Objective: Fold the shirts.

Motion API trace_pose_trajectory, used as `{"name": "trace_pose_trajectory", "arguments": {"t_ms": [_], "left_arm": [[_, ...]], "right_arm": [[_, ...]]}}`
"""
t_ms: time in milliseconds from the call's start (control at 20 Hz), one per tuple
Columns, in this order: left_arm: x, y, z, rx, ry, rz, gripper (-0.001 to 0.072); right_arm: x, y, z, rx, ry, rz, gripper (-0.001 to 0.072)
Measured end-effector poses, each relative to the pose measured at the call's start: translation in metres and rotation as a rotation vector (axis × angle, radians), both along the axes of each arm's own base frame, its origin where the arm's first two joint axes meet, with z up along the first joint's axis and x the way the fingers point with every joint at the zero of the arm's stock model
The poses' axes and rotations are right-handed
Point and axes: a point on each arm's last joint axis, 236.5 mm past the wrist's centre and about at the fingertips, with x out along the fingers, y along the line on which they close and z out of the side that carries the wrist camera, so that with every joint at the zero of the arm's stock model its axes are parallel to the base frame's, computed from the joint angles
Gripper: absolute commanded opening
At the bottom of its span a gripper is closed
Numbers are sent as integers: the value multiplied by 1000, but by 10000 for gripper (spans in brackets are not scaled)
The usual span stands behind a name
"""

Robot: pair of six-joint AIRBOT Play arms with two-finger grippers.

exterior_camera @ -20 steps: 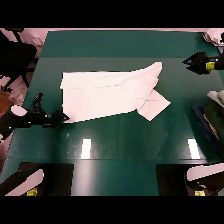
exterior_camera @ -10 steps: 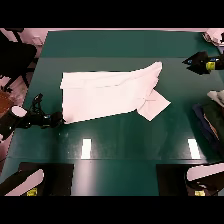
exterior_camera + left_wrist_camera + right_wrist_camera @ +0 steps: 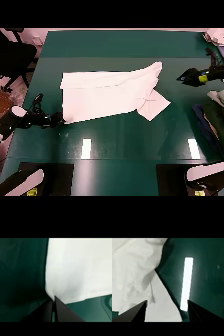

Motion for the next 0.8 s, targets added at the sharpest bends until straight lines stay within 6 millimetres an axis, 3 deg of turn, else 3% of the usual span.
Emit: {"name": "trace_pose_trajectory", "arguments": {"t_ms": [300,550,800], "left_arm": [[-1,-1,0,-3,4,-5,22],[-4,-2,0,-5,9,-19,22],[-5,-3,0,-7,12,-27,23]], "right_arm": [[-1,46,-43,-1,44,176,570],[25,80,-51,-19,4,281,570],[33,82,-62,-41,33,316,570]]}}
